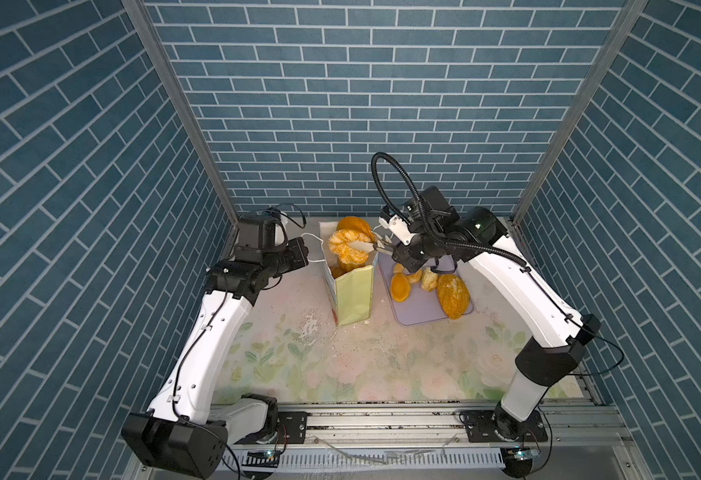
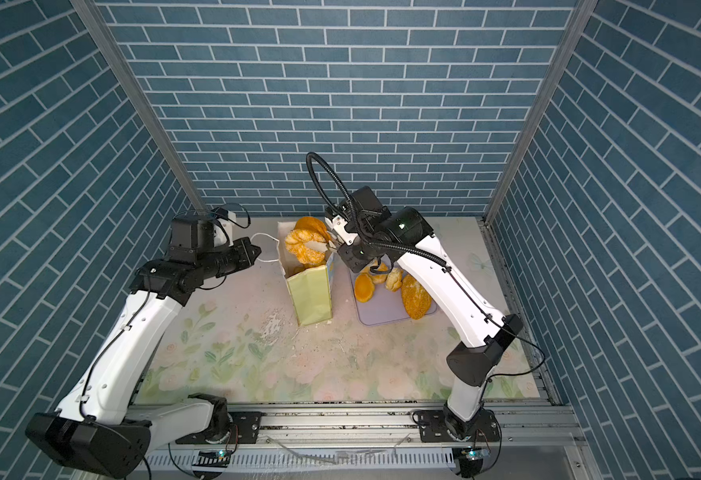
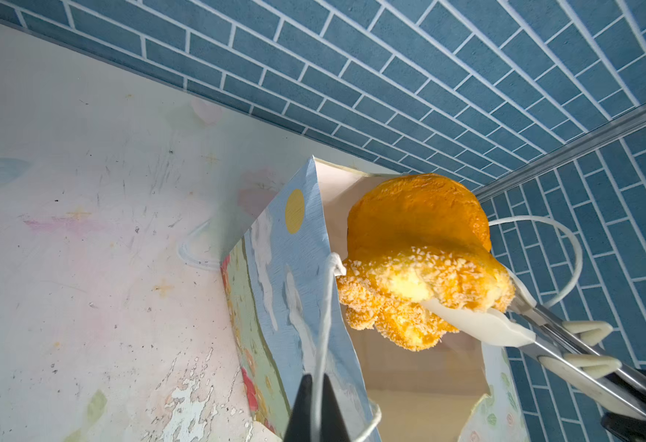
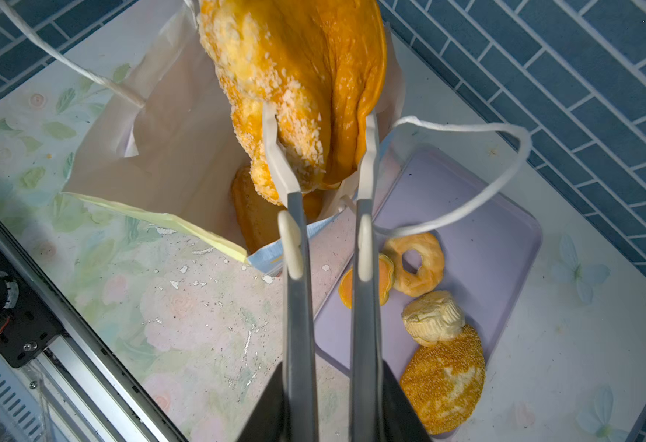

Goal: Place the fake bread into the paper bag
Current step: 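Carry the orange bun with the right gripper over the bag mouth, then open the tongs to drop the orange bun into the bag, then raise the empty tongs with the right gripper away from the bag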

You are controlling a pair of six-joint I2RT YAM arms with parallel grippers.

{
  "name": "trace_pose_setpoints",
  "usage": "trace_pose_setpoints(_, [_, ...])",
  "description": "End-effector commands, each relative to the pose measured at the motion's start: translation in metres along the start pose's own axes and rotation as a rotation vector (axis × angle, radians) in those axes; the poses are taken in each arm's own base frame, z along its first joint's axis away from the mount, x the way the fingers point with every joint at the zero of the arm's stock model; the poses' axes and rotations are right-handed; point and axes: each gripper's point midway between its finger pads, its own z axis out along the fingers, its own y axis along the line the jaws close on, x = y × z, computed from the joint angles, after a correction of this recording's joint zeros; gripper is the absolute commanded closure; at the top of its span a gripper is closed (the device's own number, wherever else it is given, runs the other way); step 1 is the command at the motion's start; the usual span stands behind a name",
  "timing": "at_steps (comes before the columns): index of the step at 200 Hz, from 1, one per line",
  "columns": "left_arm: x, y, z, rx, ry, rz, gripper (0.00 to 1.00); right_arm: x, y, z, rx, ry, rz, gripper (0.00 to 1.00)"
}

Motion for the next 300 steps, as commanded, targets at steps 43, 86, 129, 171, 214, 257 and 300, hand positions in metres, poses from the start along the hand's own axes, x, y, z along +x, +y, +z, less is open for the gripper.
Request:
trace_pose_setpoints(43, [0.004,0.002,0.003,-0.006,0.007,0.011,1.00,-0.014,-0.002,-0.007,0.022,-0.046,0.023,0.73])
trace_pose_setpoints(86, [0.004,0.001,0.004,0.004,0.008,0.008,1.00,-0.018,0.001,-0.004,0.012,-0.045,0.015,0.70])
trace_pose_setpoints(129, [0.003,-0.001,0.001,0.005,0.005,0.009,1.00,-0.030,-0.003,-0.005,0.046,-0.053,0.010,0.54])
trace_pose_setpoints(171, [0.004,0.000,0.003,0.001,0.009,0.013,1.00,-0.045,-0.011,-0.019,0.091,-0.114,-0.010,0.43])
trace_pose_setpoints(214, [0.002,-0.001,0.005,0.004,0.012,0.013,1.00,-0.056,-0.014,-0.027,0.105,-0.149,-0.026,0.39])
trace_pose_setpoints(257, [0.002,0.000,0.004,-0.003,0.013,0.021,1.00,-0.068,-0.031,-0.055,0.198,-0.231,-0.014,0.41])
trace_pose_setpoints(300, [0.000,0.000,0.002,-0.009,0.009,0.028,1.00,-0.067,-0.060,-0.099,0.341,-0.302,0.031,0.42])
